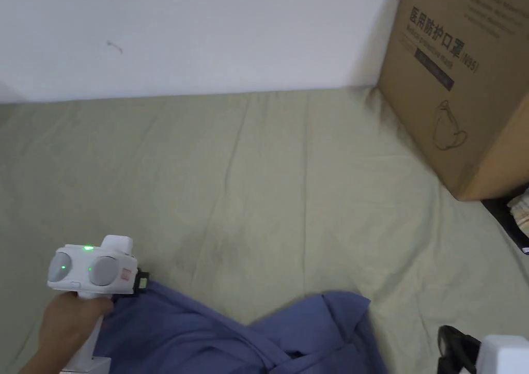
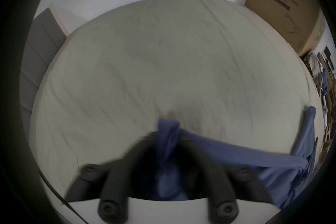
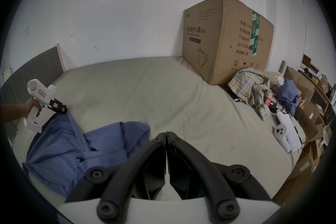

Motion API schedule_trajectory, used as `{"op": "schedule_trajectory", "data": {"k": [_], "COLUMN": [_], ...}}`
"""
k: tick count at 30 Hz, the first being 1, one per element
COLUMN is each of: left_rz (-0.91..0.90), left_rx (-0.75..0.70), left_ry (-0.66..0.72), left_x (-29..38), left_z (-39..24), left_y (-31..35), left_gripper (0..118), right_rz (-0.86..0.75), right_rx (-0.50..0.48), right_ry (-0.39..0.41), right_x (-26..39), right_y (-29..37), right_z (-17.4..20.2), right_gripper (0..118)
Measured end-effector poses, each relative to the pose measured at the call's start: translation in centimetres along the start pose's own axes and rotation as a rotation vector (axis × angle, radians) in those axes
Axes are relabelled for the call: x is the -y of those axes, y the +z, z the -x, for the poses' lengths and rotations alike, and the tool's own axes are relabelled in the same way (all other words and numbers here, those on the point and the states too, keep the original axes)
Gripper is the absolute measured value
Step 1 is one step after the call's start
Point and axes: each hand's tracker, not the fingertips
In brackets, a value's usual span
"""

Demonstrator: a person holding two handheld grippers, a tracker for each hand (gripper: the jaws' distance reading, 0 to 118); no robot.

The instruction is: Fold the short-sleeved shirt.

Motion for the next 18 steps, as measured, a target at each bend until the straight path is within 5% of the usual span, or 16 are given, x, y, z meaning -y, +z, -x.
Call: {"op": "schedule_trajectory", "data": {"k": [5, 9, 15, 18], "left_rz": [-0.119, -0.186, -0.218, -0.219], "left_rx": [0.066, 0.102, 0.13, 0.132], "left_ry": [0.086, 0.092, 0.104, 0.114], "left_x": [0.9, 2.5, 4.0, 4.4], "left_z": [1.5, 2.1, 2.9, 3.4], "left_y": [4.0, 8.7, 12.4, 12.8], "left_gripper": [3, 3, 3, 3], "right_rz": [0.085, 0.179, 0.288, 0.332], "right_rx": [-0.075, -0.131, -0.152, -0.161], "right_ry": [0.014, 0.039, 0.092, 0.115], "right_x": [-1.5, -1.5, -1.3, -0.8], "right_y": [-4.1, -9.8, -16.6, -18.8], "right_z": [0.5, -0.4, 1.1, 2.2], "right_gripper": [11, 94, 94, 80]}}
